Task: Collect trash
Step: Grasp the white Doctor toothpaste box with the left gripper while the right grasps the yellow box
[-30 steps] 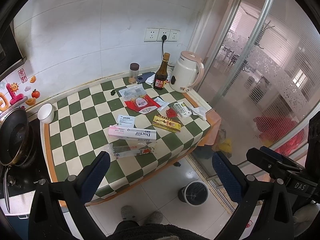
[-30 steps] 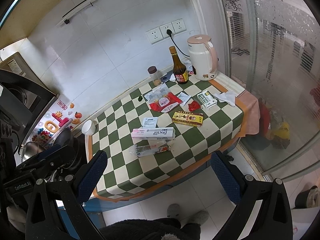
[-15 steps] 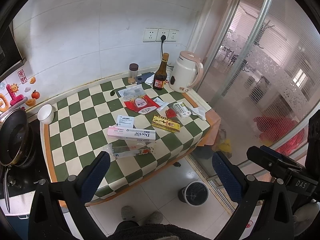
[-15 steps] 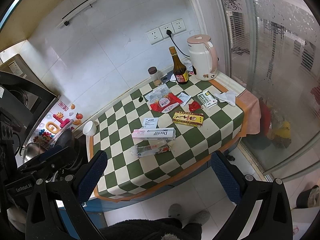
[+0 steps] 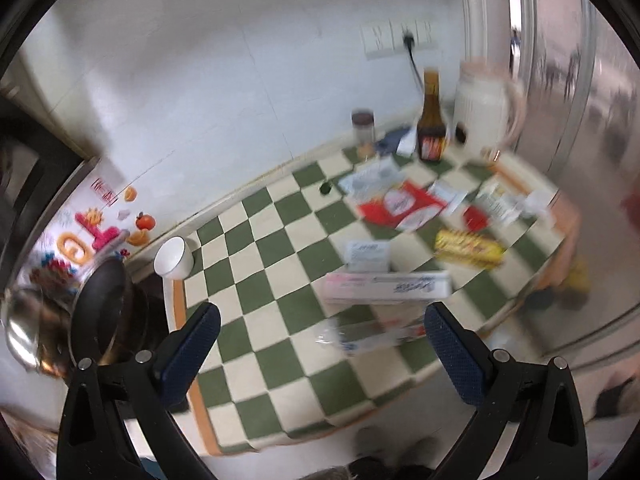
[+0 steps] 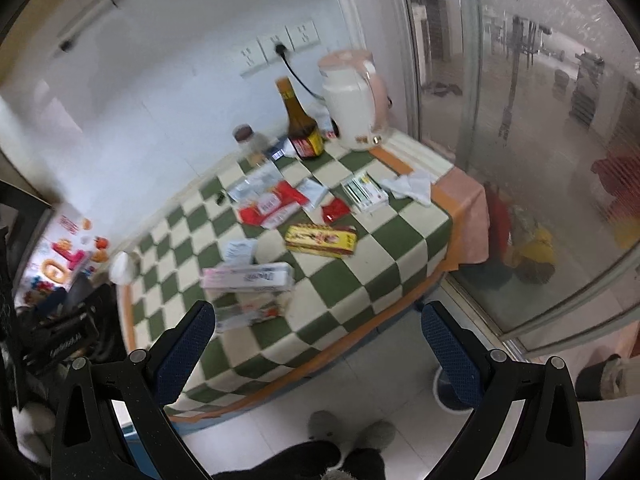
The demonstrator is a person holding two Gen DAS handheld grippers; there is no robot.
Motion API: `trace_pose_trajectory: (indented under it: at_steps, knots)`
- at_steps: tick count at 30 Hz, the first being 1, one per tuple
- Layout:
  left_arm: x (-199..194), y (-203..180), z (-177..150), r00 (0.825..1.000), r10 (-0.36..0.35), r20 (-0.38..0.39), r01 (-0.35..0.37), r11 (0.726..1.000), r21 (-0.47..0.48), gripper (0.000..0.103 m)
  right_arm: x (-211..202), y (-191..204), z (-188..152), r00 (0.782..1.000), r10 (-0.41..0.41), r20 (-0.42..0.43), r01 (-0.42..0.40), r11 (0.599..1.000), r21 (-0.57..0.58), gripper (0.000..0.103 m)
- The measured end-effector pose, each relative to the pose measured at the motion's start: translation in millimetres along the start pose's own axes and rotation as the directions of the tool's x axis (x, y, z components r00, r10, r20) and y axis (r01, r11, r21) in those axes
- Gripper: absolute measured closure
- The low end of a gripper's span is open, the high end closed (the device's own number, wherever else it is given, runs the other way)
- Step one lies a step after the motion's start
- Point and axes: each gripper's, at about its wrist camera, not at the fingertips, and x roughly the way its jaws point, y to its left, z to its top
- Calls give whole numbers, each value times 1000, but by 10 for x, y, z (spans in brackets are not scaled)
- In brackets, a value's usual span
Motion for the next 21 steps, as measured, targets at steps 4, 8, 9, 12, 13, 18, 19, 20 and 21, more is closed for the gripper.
trace_pose_trajectory:
  at_steps: [4,8,9,12,13,18,19,20,21]
  knots:
    - [632,-277,-9,996,38,-75,-19,969,247,0,691,-206,87,995,-40,-94,38,999,-20,0]
    - [1208,-637,-50,988,49,-145,27,877,479,0,1267,-491,161,981,-75,-181,72,997,-23,0]
    - [1383,-748,-63,988,50,-149,41,833,552,0,1428,-534,181,975,-94,-203,90,996,-29,0]
    - [1720,-976,-110,987,37,-153,82,713,696,0,1909,-648,262,953,-146,-266,139,989,-45,0]
    - [1875,-1058,-132,986,24,-165,109,654,748,0,2072,-685,289,944,-167,-286,159,986,-49,0]
    - [2375,-1255,-108,969,-4,-249,211,539,815,12,2701,-860,357,897,-220,-383,227,974,-27,0]
    - [2439,-1292,-98,962,-21,-272,242,523,817,17,2769,-883,364,888,-225,-400,235,972,-24,0]
    - [2471,-1322,-100,956,-38,-290,269,504,821,20,2837,-902,366,878,-232,-418,245,969,-24,0]
    - [2496,-1357,-100,953,-48,-299,283,491,824,24,2953,-925,367,867,-237,-438,253,967,-21,0]
